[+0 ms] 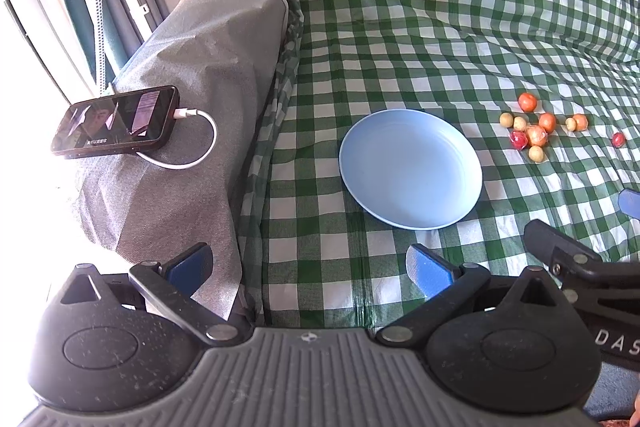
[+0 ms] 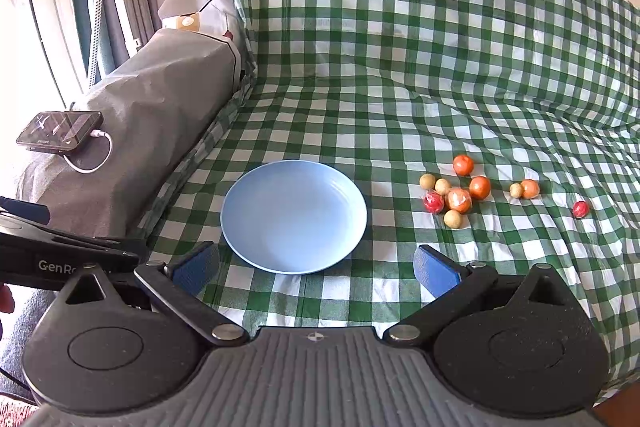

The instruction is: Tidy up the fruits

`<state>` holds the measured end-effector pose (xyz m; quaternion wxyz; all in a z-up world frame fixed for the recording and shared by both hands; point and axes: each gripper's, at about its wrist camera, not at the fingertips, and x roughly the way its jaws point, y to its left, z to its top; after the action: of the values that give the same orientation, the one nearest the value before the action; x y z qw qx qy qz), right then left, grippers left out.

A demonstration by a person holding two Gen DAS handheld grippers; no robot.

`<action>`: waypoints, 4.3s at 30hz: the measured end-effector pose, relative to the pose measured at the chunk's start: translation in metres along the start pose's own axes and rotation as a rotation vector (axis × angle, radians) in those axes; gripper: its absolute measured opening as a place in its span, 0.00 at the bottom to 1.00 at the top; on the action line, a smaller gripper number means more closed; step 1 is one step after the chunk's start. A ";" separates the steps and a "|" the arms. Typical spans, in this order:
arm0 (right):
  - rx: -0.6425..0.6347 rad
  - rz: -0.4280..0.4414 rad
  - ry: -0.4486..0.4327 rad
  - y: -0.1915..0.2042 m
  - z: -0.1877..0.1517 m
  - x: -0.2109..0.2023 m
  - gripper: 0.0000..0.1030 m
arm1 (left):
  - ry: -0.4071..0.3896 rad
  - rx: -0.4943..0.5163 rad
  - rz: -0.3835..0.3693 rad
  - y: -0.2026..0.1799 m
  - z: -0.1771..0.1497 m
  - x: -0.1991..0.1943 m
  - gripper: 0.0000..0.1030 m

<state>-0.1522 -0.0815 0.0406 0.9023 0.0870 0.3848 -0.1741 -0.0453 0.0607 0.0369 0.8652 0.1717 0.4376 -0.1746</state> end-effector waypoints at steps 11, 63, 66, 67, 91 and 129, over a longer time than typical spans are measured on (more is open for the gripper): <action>0.054 -0.073 -0.120 -0.026 -0.010 -0.007 1.00 | -0.004 0.045 -0.020 -0.019 0.001 -0.008 1.00; 0.437 -0.346 -0.052 -0.247 -0.037 0.063 1.00 | 0.066 0.308 -0.260 -0.229 0.076 0.097 1.00; 0.444 -0.348 -0.052 -0.260 -0.038 0.072 1.00 | 0.063 0.318 -0.243 -0.237 0.082 0.114 1.00; 0.444 -0.346 -0.051 -0.264 -0.039 0.077 1.00 | 0.076 0.327 -0.245 -0.240 0.085 0.121 1.00; 0.496 -0.488 0.013 -0.434 -0.001 0.267 0.92 | 0.053 0.360 -0.377 -0.290 0.132 0.253 0.88; 0.247 -0.328 -0.148 -0.314 0.007 0.149 0.31 | 0.037 0.210 -0.436 -0.203 0.106 0.154 0.28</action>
<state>-0.1715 -0.4110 -0.0693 0.8700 0.1202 0.3024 -0.3703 0.0222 -0.1888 -0.0587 0.7764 0.1653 0.4594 -0.3984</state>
